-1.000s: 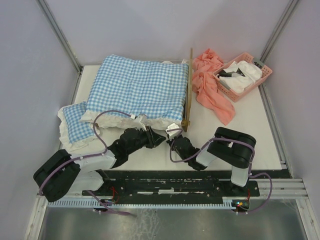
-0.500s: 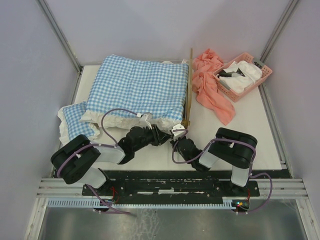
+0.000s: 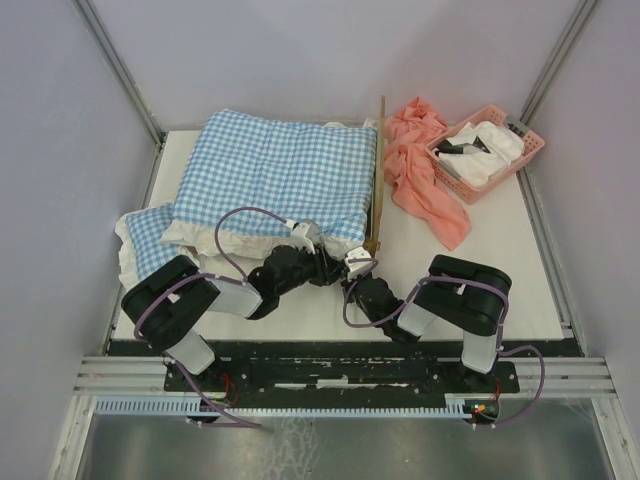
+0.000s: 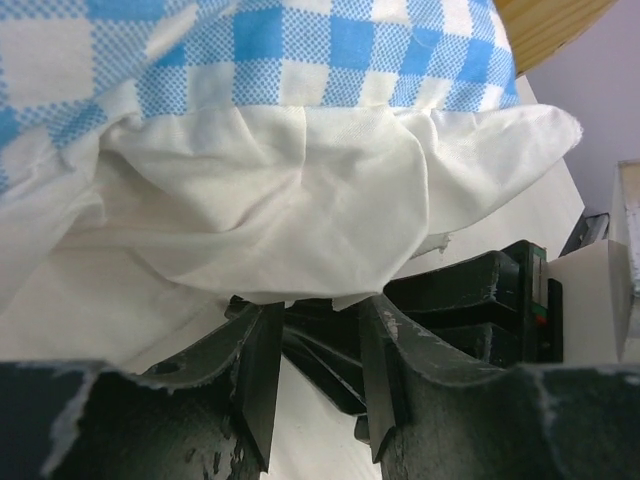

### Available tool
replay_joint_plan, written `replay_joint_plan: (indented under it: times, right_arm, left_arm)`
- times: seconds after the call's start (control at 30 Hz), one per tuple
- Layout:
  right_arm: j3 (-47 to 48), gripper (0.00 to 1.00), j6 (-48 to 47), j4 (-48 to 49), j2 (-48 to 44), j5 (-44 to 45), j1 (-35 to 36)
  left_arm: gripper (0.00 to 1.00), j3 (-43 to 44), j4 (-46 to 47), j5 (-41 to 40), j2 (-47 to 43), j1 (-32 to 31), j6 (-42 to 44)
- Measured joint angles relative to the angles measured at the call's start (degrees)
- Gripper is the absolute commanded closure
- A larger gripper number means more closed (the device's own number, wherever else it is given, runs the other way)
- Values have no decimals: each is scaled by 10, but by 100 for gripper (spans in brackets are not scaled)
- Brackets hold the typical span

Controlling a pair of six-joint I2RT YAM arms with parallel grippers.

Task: Set up the pet bed
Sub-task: Tie the ropes to the bed frame.

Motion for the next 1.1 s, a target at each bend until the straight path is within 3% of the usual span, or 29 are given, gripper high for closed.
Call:
replay_joint_plan:
  times: [0.3,0.53,0.67,0.8,0.93,1.1]
  right_arm:
    - [-2,98,7,2,0,-4,0]
    - [-2,98,11,5,7,-5,0]
    - [-2,98,19,-5,2,5,-3]
    - [-11,98,26,-17,-14,14,-10]
    - [-19,98,28,-31,-32,17,-16]
    - [-21,98,29,-41,-52,15,-17]
  left_arm:
    - [54,18,0,-11,31,0,26]
    - [84,22,2,-12,45,0,27]
    - [97,17,-75,-31,-12,-1,28]
    - [97,14,-162,-66,-101,0,34]
    - [97,14,-213,-89,-127,5,38]
    - [67,-4,-197,-29,-112,18,56]
